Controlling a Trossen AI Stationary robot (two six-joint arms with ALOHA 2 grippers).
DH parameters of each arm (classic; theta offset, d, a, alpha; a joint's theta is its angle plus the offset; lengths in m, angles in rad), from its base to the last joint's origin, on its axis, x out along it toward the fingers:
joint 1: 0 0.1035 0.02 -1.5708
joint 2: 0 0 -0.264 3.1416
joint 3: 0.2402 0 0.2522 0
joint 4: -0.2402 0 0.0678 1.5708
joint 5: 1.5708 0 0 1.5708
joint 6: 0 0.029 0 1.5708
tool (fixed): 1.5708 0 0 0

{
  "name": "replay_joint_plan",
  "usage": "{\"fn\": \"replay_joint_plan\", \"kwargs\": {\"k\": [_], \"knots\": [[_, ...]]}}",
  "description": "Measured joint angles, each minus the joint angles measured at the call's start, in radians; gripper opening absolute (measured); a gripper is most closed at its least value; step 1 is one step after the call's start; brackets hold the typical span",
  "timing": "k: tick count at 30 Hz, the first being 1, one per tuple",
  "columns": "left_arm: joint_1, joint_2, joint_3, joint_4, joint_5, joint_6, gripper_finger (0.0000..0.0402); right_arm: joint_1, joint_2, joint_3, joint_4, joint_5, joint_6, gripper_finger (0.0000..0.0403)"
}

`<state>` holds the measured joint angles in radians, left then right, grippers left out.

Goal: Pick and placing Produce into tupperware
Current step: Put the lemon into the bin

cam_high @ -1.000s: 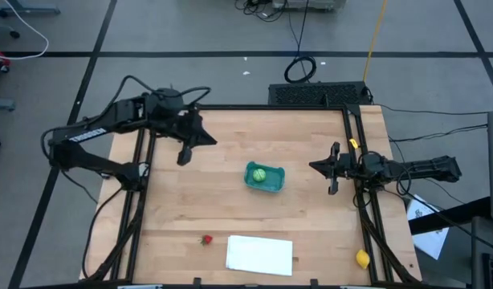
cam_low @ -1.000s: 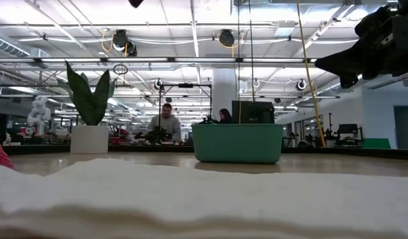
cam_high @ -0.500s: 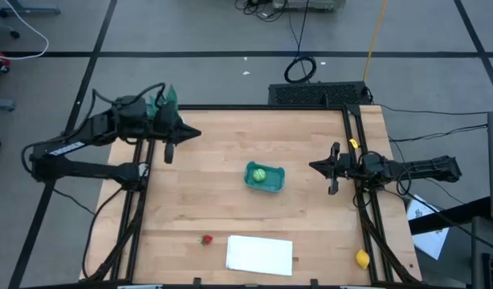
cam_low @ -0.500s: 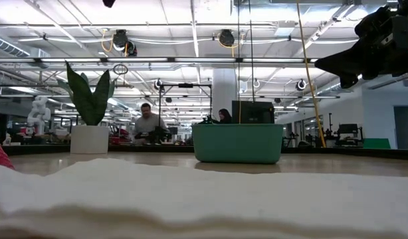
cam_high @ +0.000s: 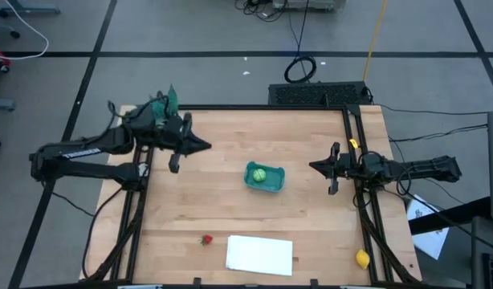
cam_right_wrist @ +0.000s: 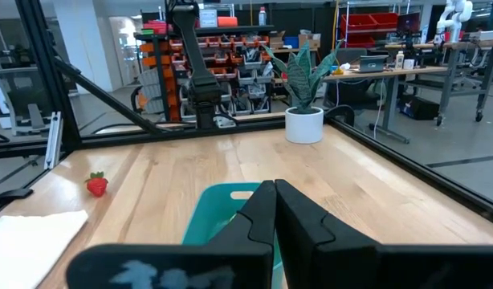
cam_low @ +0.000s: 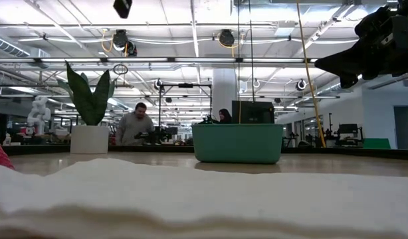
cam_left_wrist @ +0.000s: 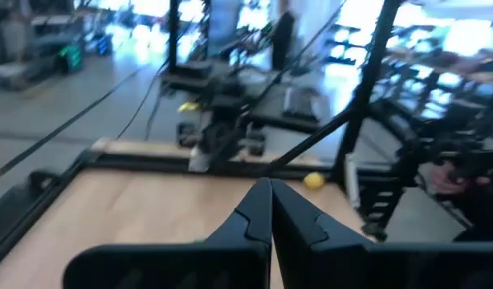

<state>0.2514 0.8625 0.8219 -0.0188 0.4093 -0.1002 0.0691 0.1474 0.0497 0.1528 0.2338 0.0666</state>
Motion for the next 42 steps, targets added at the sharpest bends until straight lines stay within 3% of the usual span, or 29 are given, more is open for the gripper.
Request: {"fn": "replay_joint_plan", "kwargs": {"k": [6,14,18,21,24,34,42], "knots": [[-0.055,-0.040,-0.111,0.074,-0.131,0.038,0.0002,0.000,0.000,0.000,0.000,0.000,0.000,0.0000],[-0.117,-0.182,-0.237,0.144,-0.281,0.043,0.0001,0.000,0.000,0.000,0.000,0.000,0.000,0.0000],[-0.158,-0.230,-0.351,0.294,-0.283,0.024,0.0001,0.000,0.000,0.000,0.000,0.000,0.000,0.0000],[-0.167,-0.238,-0.435,0.474,-0.281,-0.102,0.0001,0.000,0.000,0.000,0.000,0.000,0.001,0.0000],[-0.175,-0.237,-0.494,0.567,-0.241,-0.128,0.0001,0.000,0.000,0.000,0.000,0.000,0.001,0.0000],[-0.186,-0.312,-0.519,0.345,-0.352,0.055,0.0000,0.000,0.000,0.000,0.000,-0.002,0.027,0.0000],[-0.187,-0.389,-0.519,0.224,-0.385,0.081,0.0000,0.000,0.000,0.000,0.000,-0.003,0.038,0.0000]]}}
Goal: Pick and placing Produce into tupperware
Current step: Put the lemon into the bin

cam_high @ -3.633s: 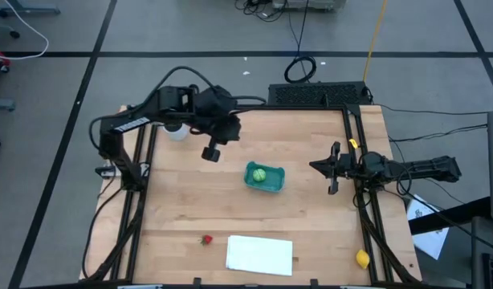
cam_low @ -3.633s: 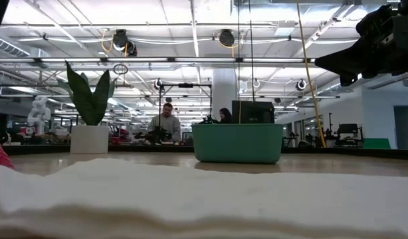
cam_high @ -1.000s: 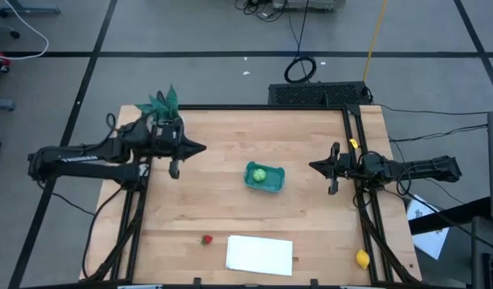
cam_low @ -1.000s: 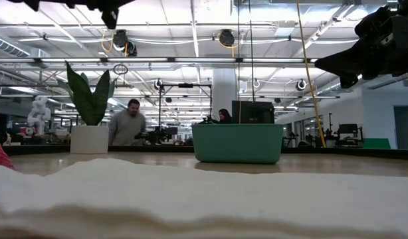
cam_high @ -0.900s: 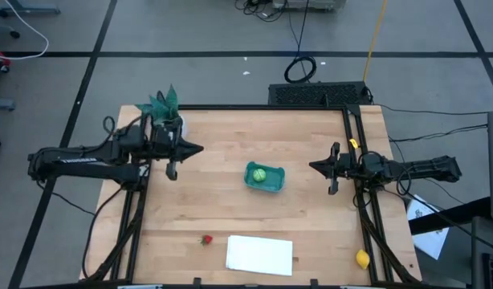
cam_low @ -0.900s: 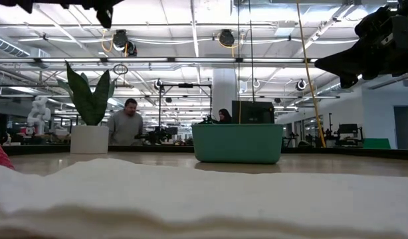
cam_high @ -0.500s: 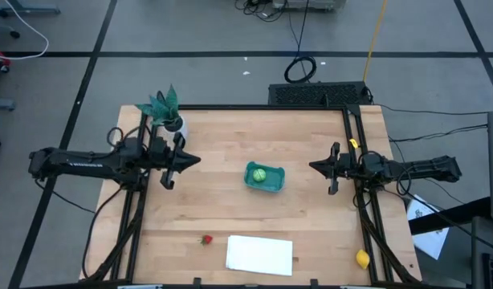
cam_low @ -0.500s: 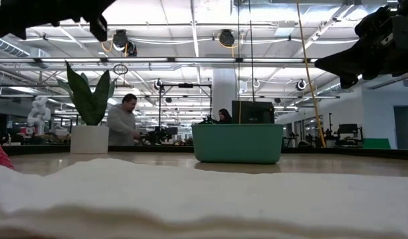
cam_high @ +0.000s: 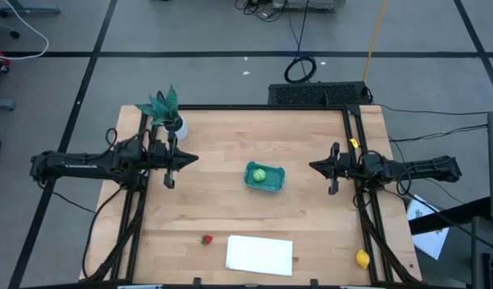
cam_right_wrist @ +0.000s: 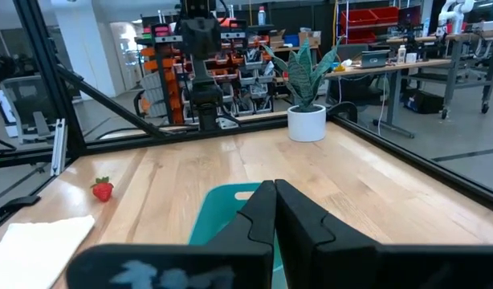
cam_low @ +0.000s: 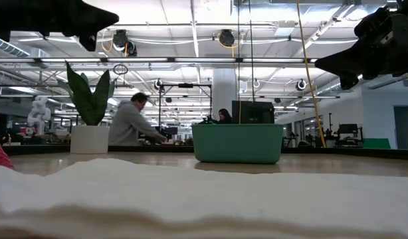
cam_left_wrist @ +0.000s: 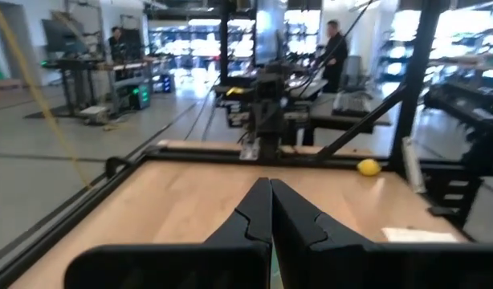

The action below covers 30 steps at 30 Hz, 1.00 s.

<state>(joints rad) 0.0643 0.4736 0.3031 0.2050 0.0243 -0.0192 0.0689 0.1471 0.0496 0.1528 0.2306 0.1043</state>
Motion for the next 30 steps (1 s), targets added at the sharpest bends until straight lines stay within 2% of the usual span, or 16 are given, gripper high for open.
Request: {"fn": "replay_joint_plan", "kwargs": {"k": [8,14,24,30], "knots": [[0.000,-0.005,0.001,-0.099,-0.034,0.040,0.0000,0.000,0.000,0.000,0.000,-0.003,0.000,0.0000],[0.000,-0.005,0.002,-0.161,-0.062,0.062,0.0000,0.000,0.000,0.000,0.000,-0.071,-0.018,0.0000],[-0.001,-0.003,0.002,-0.262,-0.070,0.056,0.0001,0.000,0.000,0.000,0.000,-0.072,-0.039,0.0000],[-0.001,-0.002,0.001,-0.264,-0.002,0.117,0.0001,0.000,0.000,0.000,0.000,-0.072,-0.040,0.0000]]}}
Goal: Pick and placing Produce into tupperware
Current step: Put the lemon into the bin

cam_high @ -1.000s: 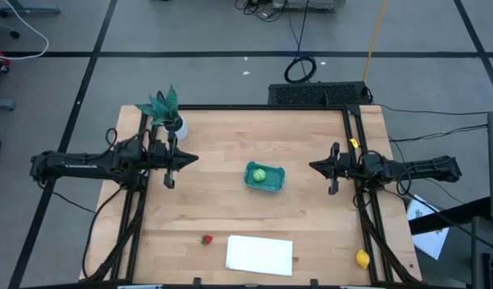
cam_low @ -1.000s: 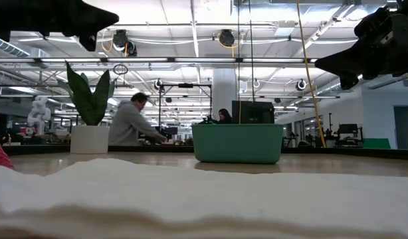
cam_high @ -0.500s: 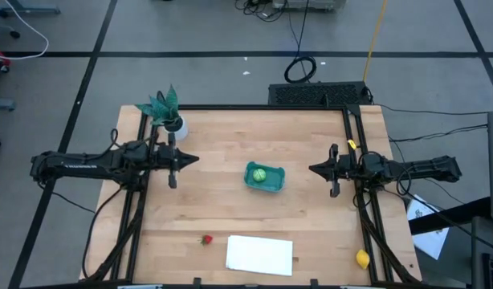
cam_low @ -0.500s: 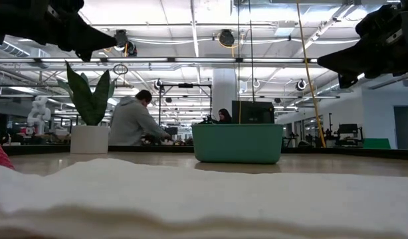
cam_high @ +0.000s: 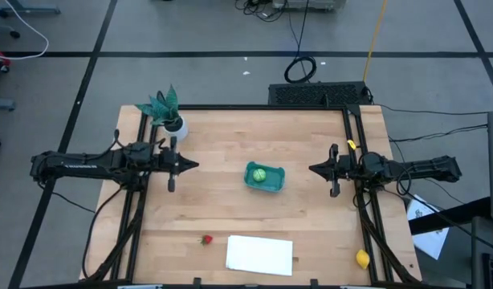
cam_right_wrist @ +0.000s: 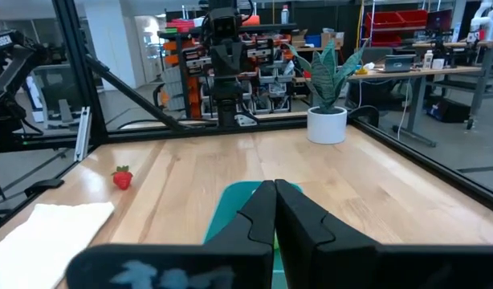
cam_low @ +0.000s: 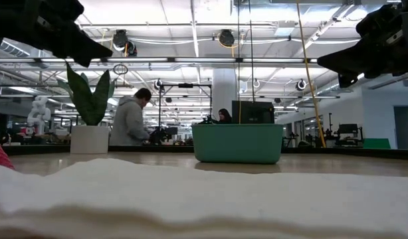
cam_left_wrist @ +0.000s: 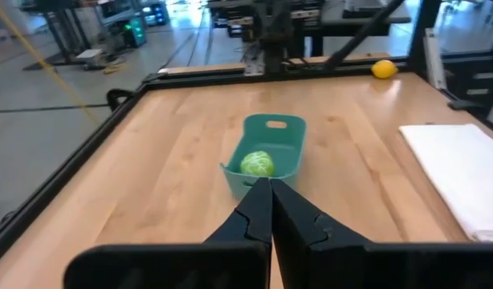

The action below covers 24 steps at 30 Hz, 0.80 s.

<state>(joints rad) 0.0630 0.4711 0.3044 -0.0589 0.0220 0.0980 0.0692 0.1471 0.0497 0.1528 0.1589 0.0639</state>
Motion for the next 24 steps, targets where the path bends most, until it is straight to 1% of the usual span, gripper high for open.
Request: {"fn": "replay_joint_plan", "kwargs": {"k": [12,20,22,24], "knots": [[0.000,0.000,0.000,0.000,-0.020,-0.021,0.0002,0.000,0.000,0.000,0.000,0.000,0.003,0.0000],[0.000,0.000,0.000,0.001,-0.021,-0.030,0.0020,0.000,0.000,0.000,0.000,-0.003,0.004,0.0000],[0.000,0.000,0.000,0.001,-0.021,-0.038,0.0018,0.000,0.000,0.000,0.000,-0.023,0.016,0.0000],[0.000,0.000,0.000,0.001,-0.023,-0.041,0.0013,0.000,0.000,0.000,0.001,-0.073,0.026,0.0000]]}}
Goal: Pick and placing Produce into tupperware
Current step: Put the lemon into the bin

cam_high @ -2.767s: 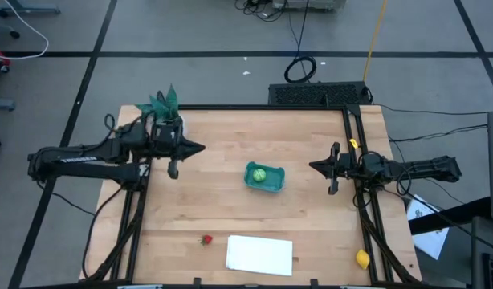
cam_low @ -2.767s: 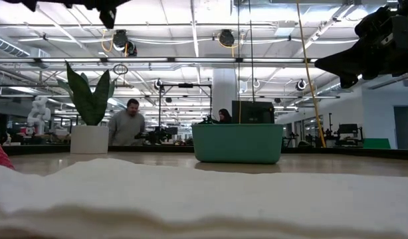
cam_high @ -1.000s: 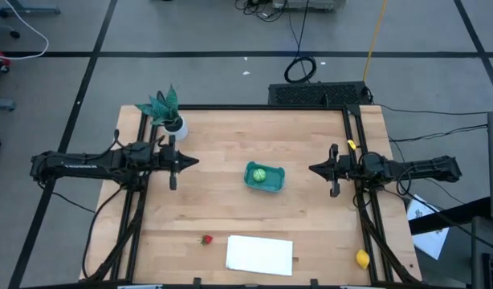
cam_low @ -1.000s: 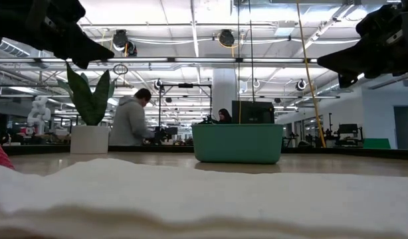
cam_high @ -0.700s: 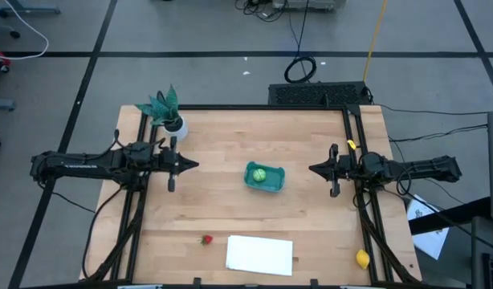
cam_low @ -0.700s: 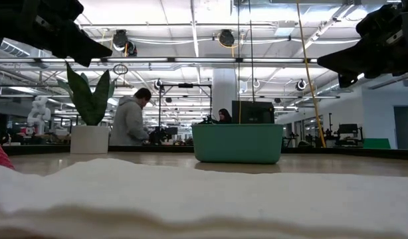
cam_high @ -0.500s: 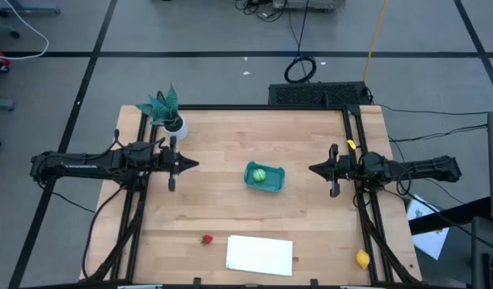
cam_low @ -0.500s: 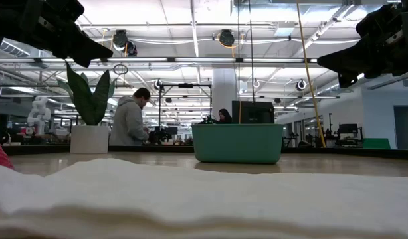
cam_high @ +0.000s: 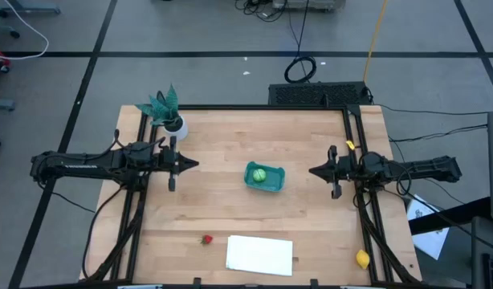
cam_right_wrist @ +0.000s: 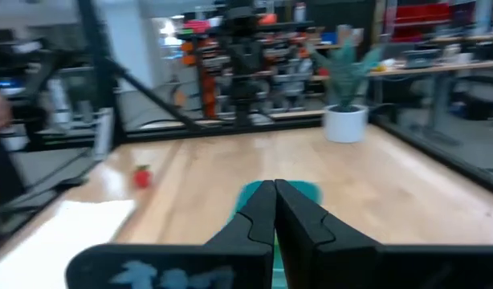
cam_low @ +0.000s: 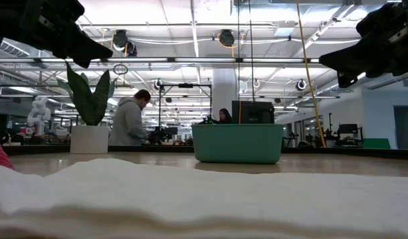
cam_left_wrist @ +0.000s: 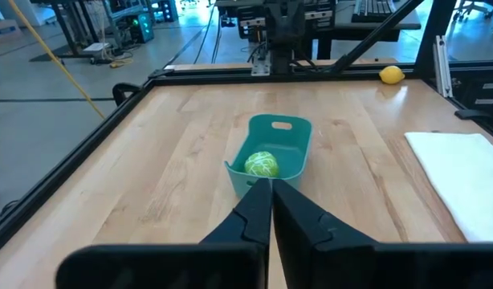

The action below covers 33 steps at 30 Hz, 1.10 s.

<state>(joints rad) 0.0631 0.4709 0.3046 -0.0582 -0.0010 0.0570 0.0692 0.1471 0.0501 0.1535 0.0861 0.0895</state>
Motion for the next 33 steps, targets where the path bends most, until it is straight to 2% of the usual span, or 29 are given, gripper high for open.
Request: {"fn": "replay_joint_plan", "kwargs": {"k": [6,14,21,33], "knots": [[0.000,0.000,0.000,0.000,0.000,0.000,0.0002,0.010,0.066,0.045,-0.020,-0.064,0.027,0.0000],[0.000,0.000,0.000,0.000,0.000,0.017,0.0024,0.074,0.305,0.234,-0.101,-0.065,0.001,0.0000],[0.000,0.000,0.000,-0.001,0.000,0.036,0.0026,0.085,0.466,0.385,-0.183,-0.063,0.001,0.0000],[0.000,0.000,0.000,-0.030,0.000,0.037,0.0026,0.085,0.519,0.399,-0.181,-0.062,0.018,0.0000]]}}
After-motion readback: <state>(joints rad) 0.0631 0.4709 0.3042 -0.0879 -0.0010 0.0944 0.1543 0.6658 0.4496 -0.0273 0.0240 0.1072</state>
